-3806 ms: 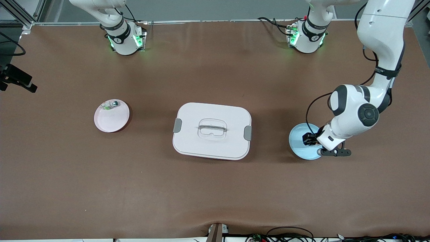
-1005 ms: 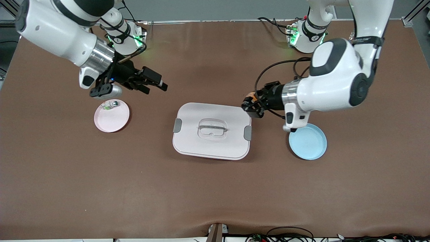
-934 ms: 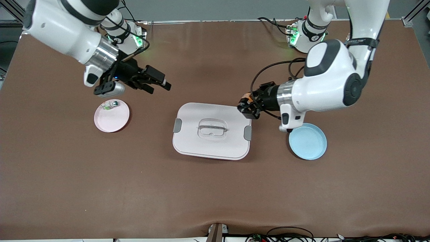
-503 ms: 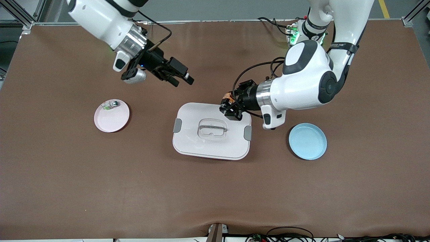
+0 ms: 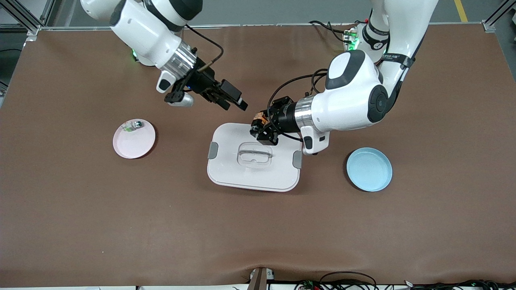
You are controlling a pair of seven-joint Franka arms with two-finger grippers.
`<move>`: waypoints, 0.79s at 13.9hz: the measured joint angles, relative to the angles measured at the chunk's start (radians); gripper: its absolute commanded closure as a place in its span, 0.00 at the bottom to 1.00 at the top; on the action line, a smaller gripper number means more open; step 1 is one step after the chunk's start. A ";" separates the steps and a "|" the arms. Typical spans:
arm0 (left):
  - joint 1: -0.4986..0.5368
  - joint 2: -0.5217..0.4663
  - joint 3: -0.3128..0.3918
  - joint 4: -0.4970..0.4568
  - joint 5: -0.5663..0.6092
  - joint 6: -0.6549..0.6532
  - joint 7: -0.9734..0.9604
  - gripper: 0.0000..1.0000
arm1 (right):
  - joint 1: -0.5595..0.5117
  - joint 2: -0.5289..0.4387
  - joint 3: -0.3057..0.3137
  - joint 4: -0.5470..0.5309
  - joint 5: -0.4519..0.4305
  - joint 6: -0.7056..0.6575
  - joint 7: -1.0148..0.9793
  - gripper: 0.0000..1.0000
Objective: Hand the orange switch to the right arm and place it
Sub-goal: 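Carry the switch above the box while the right gripper reaches it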
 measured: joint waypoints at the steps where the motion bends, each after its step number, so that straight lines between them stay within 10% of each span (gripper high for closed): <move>1: -0.001 0.000 0.000 0.002 -0.003 -0.001 0.000 1.00 | 0.001 0.022 0.000 0.018 0.000 0.002 0.001 0.00; 11: -0.008 -0.009 -0.029 0.017 -0.004 -0.003 -0.002 1.00 | 0.009 0.114 -0.001 0.128 0.000 0.003 0.010 0.00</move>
